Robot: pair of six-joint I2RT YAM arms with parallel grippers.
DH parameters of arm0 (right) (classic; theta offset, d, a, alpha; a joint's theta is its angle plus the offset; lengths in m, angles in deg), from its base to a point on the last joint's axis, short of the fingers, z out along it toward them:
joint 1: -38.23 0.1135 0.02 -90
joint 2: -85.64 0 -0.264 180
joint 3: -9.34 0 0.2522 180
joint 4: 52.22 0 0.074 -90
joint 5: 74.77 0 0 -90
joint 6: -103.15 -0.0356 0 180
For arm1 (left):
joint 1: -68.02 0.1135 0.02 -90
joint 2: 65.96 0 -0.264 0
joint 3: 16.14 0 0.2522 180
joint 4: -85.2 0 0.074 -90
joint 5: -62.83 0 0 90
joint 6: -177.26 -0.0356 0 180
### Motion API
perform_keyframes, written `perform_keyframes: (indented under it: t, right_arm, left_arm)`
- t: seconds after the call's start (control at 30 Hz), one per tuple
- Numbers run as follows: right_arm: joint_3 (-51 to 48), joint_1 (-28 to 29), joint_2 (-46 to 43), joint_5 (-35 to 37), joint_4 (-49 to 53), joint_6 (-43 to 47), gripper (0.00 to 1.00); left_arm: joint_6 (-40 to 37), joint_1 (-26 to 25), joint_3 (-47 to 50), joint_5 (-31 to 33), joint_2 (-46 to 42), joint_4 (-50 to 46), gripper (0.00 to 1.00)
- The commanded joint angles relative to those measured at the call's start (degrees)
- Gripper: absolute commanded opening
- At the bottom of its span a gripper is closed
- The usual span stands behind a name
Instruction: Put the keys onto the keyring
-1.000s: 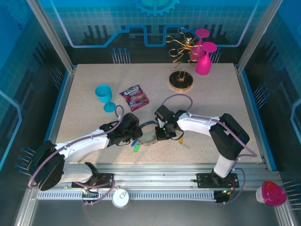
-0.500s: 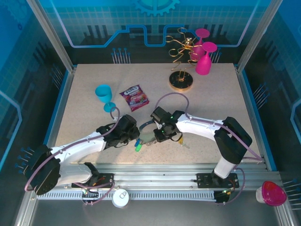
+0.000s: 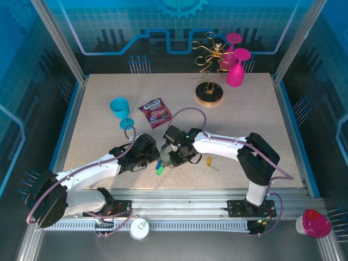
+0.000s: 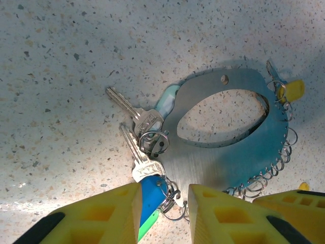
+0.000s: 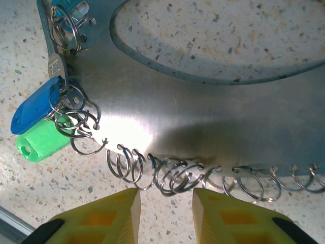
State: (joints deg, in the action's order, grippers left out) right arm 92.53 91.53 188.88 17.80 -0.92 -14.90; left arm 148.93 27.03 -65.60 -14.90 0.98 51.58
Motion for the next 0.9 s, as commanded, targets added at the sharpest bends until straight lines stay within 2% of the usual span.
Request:
perform_keyframes:
  t: [0.0, 0.13, 0.37, 0.53, 0.67, 0.87]
  right_arm:
    - [2.3, 1.1, 2.0, -0.2, 2.6, -0.3, 0.35]
    - [3.0, 1.1, 3.4, 0.7, 4.2, -0.4, 0.34]
    - [2.9, 0.5, 2.9, 4.0, 6.0, -0.9, 0.21]
    - [1.9, -1.1, 1.0, 4.9, 6.4, -1.0, 0.16]
    - [1.2, -2.0, -0.2, 3.2, 5.7, -1.0, 0.18]
    - [1.2, -0.9, 0.1, -1.1, 3.6, -1.3, 0.30]
  left_arm:
    - [1.4, 0.4, 1.0, 1.3, -1.4, -1.2, 0.30]
    - [1.5, 0.4, 1.2, 1.4, -1.5, -1.3, 0.30]
    - [1.5, 0.3, 1.1, 1.4, -1.2, -1.1, 0.30]
    - [0.9, 0.4, 1.0, 1.6, -1.0, -1.0, 0.30]
    - [0.2, 0.4, 0.7, 1.6, -0.7, -0.8, 0.30]
    - [0.3, 0.4, 0.8, 2.1, -0.8, -0.7, 0.30]
